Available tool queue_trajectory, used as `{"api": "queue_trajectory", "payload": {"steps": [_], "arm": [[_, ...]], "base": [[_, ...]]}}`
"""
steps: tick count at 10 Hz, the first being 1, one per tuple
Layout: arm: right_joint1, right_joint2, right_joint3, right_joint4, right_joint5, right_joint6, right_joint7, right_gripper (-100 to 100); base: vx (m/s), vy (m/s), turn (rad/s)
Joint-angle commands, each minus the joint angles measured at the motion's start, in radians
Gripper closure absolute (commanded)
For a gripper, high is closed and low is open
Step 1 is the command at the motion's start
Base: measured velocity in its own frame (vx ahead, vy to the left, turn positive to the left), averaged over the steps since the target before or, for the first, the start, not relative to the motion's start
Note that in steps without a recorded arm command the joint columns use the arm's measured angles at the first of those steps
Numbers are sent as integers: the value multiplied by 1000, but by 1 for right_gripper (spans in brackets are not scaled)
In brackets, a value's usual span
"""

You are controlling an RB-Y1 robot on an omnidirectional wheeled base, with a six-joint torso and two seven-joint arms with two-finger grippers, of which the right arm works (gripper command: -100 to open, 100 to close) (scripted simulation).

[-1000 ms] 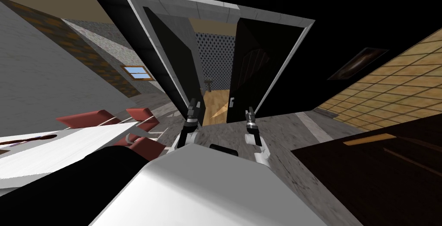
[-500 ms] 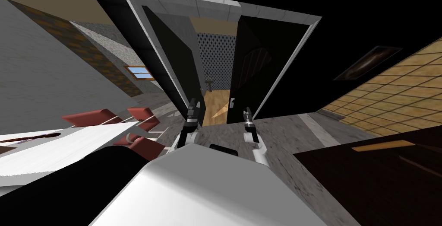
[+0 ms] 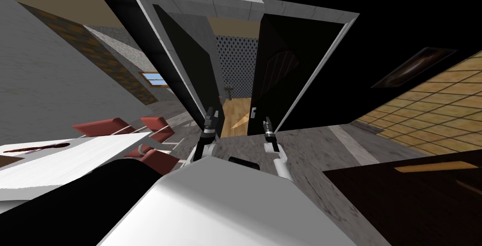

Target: Push the door open

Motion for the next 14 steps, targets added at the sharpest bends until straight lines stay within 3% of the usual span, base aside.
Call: {"api": "queue_trajectory", "payload": {"steps": [1, 2, 3, 5, 6, 8, 9, 10, 11, 14], "arm": [[-15, 0, 3, 35, 0, -1, -4, -100], [-42, -3, 8, 65, 0, 1, -12, -100], [-42, -3, 8, 84, 0, 1, -12, -100], [-95, -7, 18, 164, 0, 4, -28, -100], [-95, -7, 18, 176, 0, 4, -28, -100], [-145, -10, 28, 246, 0, 7, -42, -100], [-145, -10, 28, 264, 0, 7, -42, -100], [-168, -12, 32, 291, 0, 8, -49, -100], [-168, -12, 32, 305, 0, 8, -49, -100], [-213, -15, 41, 382, 0, 11, -62, -100]], "base": [[44, -16, 30], [51, -29, 49], [44, -29, 27], [64, -35, 43], [56, -23, 45], [63, -20, 49], [56, -24, 26], [48, -28, 38], [35, -21, 23], [41, -24, 29]]}}
